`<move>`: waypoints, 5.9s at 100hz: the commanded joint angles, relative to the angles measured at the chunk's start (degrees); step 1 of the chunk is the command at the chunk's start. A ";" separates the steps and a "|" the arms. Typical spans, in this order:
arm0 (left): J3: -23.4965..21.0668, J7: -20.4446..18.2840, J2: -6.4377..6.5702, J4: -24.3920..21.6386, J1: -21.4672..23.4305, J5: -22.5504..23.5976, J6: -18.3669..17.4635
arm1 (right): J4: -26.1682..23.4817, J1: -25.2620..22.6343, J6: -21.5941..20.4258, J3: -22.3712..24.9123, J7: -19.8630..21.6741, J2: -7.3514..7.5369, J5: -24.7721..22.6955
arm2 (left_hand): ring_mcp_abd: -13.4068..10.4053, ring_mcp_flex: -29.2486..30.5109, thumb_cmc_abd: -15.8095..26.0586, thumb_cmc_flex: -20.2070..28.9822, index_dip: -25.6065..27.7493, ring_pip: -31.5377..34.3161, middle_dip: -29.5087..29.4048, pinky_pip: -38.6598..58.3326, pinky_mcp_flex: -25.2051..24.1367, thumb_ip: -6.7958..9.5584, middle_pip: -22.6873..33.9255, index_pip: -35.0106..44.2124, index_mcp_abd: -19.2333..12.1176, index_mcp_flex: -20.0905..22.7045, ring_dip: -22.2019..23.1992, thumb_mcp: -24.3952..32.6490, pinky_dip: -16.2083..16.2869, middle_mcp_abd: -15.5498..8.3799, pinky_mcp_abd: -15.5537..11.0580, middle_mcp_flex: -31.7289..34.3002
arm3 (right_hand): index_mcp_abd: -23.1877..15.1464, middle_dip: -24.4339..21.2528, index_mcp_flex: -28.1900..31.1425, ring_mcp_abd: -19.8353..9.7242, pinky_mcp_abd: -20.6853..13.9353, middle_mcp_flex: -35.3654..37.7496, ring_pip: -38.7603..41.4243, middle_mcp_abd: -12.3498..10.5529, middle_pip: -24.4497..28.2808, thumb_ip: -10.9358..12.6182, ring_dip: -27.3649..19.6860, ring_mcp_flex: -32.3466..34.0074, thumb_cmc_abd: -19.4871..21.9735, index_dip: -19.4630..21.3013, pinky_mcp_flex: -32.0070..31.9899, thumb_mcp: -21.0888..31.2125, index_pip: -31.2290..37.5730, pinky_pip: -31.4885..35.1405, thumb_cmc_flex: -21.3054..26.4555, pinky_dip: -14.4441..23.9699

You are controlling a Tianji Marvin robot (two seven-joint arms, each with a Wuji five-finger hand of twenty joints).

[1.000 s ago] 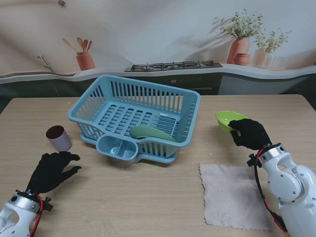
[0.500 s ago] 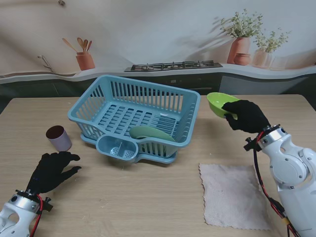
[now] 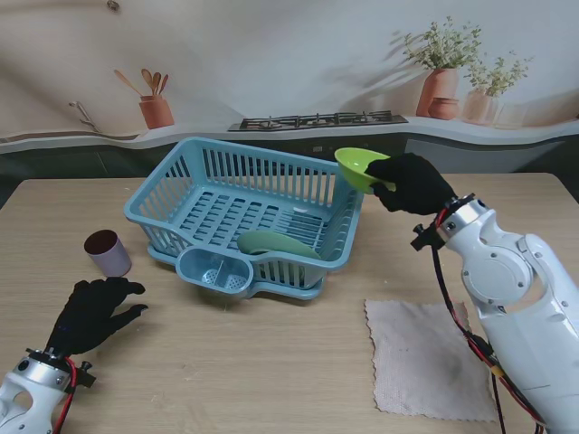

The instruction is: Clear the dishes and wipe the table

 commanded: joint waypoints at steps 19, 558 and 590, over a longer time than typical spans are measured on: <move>-0.90 -0.65 -0.30 -1.07 0.94 -0.07 -1.19 | -2.12 3.12 4.58 -5.75 1.50 -0.90 1.91 | 1.39 -0.63 2.05 1.37 0.16 1.04 -0.52 -0.18 -0.14 -0.11 0.64 0.43 0.30 1.33 0.10 -0.81 -0.53 0.59 -0.32 -0.03 | -5.78 0.52 4.76 2.61 0.56 1.01 1.13 -1.06 0.44 2.39 1.03 2.40 3.32 0.45 4.27 6.84 5.73 6.83 6.04 3.06; 18.80 -34.54 2.96 -2.72 -37.10 -29.22 -1.08 | 1.00 15.65 14.14 -27.03 0.93 -3.82 12.90 | -4.53 27.68 -12.51 2.25 15.61 26.14 12.47 15.36 22.22 -9.31 24.07 33.97 -2.85 6.74 15.41 29.33 7.52 0.56 3.37 20.96 | -12.62 -5.22 -15.52 -9.18 -10.84 -19.88 -11.92 -9.44 -2.75 9.73 -5.76 -20.09 5.70 8.38 -23.56 -11.46 -7.38 -4.83 -17.96 5.17; 17.91 -32.58 2.70 -2.22 -36.86 -28.15 -2.93 | 0.68 14.68 12.07 -24.90 1.77 -3.15 11.44 | -4.81 27.94 -12.89 1.60 15.36 26.25 12.47 15.55 22.48 -9.58 24.07 34.30 -3.23 6.86 15.45 30.52 7.40 0.29 3.21 21.15 | -12.95 -5.75 -20.39 -9.88 -11.83 -25.11 -13.24 -9.74 -4.44 9.11 -6.11 -25.51 4.59 8.09 -27.69 -11.35 -8.26 -6.95 -24.36 5.12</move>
